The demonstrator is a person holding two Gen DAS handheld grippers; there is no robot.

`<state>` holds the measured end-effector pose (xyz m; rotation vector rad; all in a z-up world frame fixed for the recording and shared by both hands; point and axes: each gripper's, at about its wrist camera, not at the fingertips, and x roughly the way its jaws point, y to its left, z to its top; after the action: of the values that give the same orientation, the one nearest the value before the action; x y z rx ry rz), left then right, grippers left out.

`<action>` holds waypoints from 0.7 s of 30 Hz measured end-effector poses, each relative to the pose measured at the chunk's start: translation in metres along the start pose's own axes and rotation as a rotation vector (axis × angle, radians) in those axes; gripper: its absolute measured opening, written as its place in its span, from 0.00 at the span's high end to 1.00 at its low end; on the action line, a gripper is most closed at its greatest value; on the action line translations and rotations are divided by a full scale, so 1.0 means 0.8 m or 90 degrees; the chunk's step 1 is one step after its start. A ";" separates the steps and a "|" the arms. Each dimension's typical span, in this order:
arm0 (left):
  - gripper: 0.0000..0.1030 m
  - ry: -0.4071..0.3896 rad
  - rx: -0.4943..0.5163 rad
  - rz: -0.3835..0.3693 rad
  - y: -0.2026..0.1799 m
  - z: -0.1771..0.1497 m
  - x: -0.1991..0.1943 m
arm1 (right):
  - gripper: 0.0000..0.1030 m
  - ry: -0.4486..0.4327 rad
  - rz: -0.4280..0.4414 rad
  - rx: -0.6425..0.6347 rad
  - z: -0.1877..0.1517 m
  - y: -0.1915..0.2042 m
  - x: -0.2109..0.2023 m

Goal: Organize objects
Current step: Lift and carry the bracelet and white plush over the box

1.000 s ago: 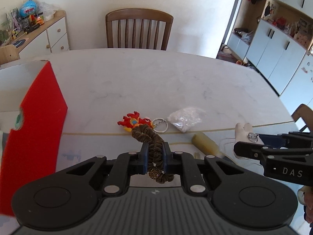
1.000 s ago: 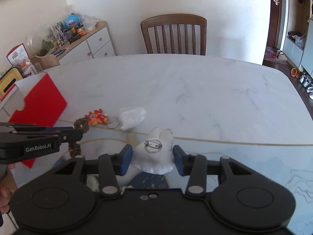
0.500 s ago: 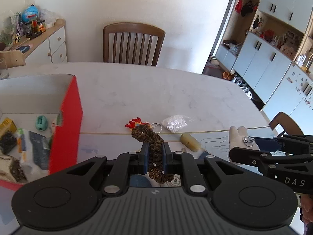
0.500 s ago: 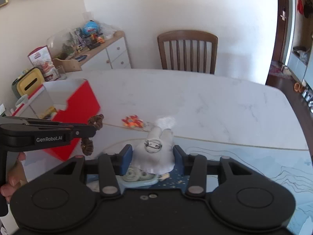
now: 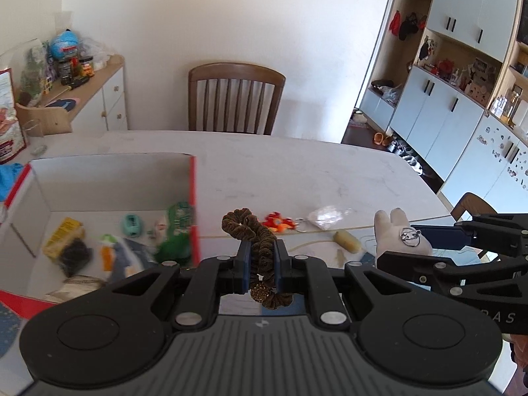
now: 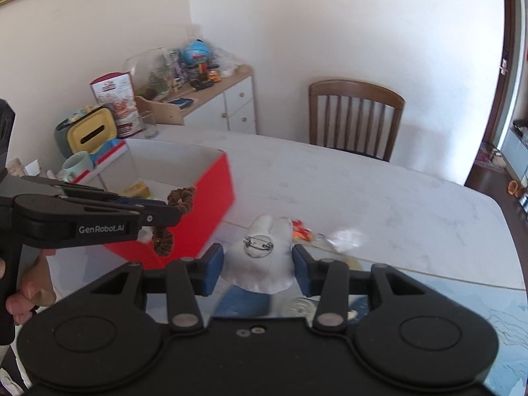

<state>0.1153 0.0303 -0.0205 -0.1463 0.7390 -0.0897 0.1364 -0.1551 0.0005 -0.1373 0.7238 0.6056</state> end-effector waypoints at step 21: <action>0.87 -0.004 -0.010 0.046 0.152 -0.001 -0.041 | 0.57 -0.004 0.035 -0.041 0.046 0.138 0.059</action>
<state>0.0940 0.1544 -0.0191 -0.1343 0.7377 -0.0153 0.1230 -0.0308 0.0065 -0.1762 0.7041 0.6815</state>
